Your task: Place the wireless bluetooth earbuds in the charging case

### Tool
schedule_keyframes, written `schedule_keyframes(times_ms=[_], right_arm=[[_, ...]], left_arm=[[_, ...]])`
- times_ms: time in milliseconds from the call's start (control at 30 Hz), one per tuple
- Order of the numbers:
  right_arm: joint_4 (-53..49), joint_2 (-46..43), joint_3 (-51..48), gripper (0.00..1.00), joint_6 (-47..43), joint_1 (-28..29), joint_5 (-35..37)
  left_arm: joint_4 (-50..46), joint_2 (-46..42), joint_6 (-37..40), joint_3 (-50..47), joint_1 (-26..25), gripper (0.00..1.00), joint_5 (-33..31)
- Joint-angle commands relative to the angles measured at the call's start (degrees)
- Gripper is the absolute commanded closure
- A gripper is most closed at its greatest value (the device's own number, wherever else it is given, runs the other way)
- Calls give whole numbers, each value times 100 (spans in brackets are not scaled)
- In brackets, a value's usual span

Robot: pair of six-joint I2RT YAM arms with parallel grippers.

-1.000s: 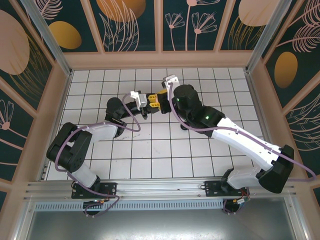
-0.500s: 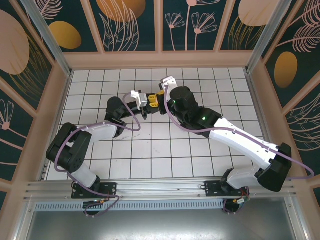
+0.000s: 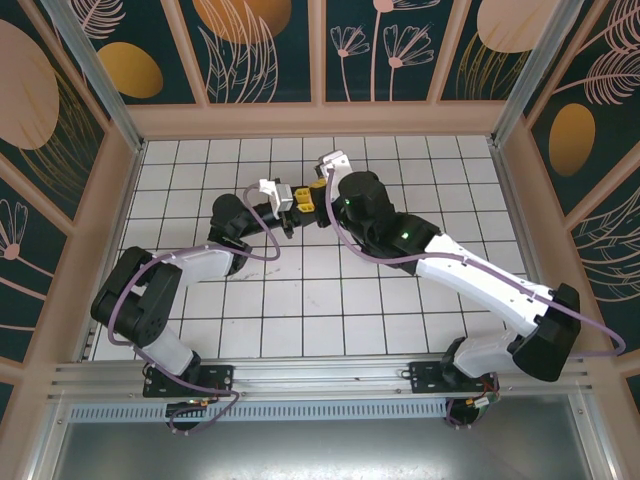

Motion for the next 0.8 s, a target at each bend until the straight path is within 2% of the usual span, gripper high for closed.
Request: schedule_keyframes(times_ms=[0,167,267,533,767], right_arm=[[-1005,420,-181,89,-21,102,-605],[-1041,463,56,77,124,46,-303],[-1064,508,268,74,229,-2,-181],[-1128,641,768,56,400,-99,-300],[-1152,630,1045,46,615,-270,-544]], left_arm=[[1338,-330,-36,234,-112,100,-38],[1283,-264,-27,239,-122,100,-46],[1267,-209,-62,242,-130,100,-40],[1380,-16,-155,162,-148,100,-111],[1598,140,-255,120,-148,100,-188]])
